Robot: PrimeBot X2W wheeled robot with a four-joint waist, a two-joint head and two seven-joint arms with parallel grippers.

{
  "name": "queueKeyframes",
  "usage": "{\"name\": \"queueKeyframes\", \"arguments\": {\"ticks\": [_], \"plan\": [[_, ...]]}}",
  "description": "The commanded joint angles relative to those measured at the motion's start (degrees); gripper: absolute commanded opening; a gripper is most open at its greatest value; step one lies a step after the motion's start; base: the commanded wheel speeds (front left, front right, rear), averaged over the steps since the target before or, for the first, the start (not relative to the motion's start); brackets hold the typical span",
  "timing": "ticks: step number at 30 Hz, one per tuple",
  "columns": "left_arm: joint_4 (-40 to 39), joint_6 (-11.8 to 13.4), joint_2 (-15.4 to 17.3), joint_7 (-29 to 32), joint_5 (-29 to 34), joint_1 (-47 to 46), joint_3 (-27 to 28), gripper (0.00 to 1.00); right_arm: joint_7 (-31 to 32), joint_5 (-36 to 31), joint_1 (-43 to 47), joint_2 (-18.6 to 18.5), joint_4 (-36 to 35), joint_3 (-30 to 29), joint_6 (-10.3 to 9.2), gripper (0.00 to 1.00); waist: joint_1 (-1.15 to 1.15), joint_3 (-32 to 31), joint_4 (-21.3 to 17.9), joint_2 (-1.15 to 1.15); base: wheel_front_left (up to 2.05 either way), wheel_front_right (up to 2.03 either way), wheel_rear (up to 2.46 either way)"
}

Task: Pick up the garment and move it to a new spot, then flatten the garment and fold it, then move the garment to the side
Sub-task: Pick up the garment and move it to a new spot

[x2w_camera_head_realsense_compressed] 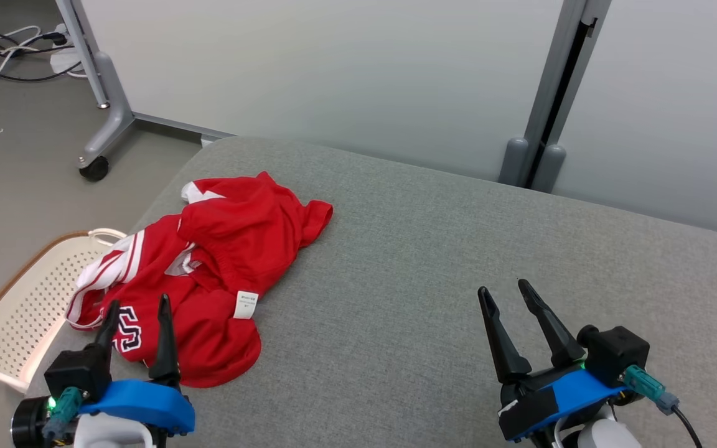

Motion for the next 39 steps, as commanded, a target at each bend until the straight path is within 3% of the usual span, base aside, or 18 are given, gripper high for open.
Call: {"name": "queueKeyframes", "arguments": {"ticks": [1,9,17,24,28,29,30,31,39], "plan": [[0.1,0.0,0.7,1.9,-0.8,-1.6,0.7,1.00,0.0,0.7,-0.8,-0.2,0.3,0.3,0.00,1.00,0.00,0.1,-1.1,0.00,0.00,0.00,0.00],[5.0,0.2,3.6,13.9,-4.7,-5.9,3.4,1.00,0.0,0.2,-1.5,-0.2,1.0,0.2,0.00,1.00,0.00,1.8,-4.9,0.00,0.00,0.00,0.00],[17.0,-0.6,6.1,24.4,-8.1,-10.5,3.5,1.00,0.0,-0.6,-3.3,-0.2,1.6,0.9,0.00,1.00,0.00,5.2,-8.4,0.00,0.00,0.00,0.00],[27.7,-1.7,5.3,26.6,-12.0,-14.1,1.2,1.00,0.0,-1.4,-4.8,-0.2,2.1,0.5,0.01,1.00,0.00,7.6,-9.1,0.00,0.00,0.00,0.00],[32.0,-2.0,5.1,24.1,-13.8,-15.5,-0.6,1.00,0.0,-1.4,-5.6,-0.2,2.5,1.0,0.00,1.00,0.00,8.7,-9.1,0.00,0.00,0.00,0.00],[32.7,-2.0,4.9,23.5,-14.4,-15.8,-1.3,0.89,0.0,-1.4,-5.9,-0.2,2.6,1.1,0.00,1.00,0.00,8.8,-9.1,0.00,0.00,0.00,0.00],[33.3,-2.0,4.8,22.8,-15.0,-16.0,-2.1,0.38,0.0,-1.4,-6.1,-0.2,2.6,1.3,0.00,1.00,0.00,8.8,-9.2,0.00,0.00,0.00,0.00],[33.7,-2.0,4.9,22.2,-15.6,-16.2,-3.0,0.00,0.0,-1.3,-6.2,-0.2,2.7,1.4,0.00,1.00,0.00,8.8,-9.2,0.00,0.00,0.00,0.00],[31.5,-1.9,9.1,15.4,-18.2,-17.8,-8.2,0.00,0.0,-0.9,-4.1,-0.2,2.5,0.4,0.00,1.00,0.00,5.4,-8.1,0.00,0.00,0.00,0.00]]}}
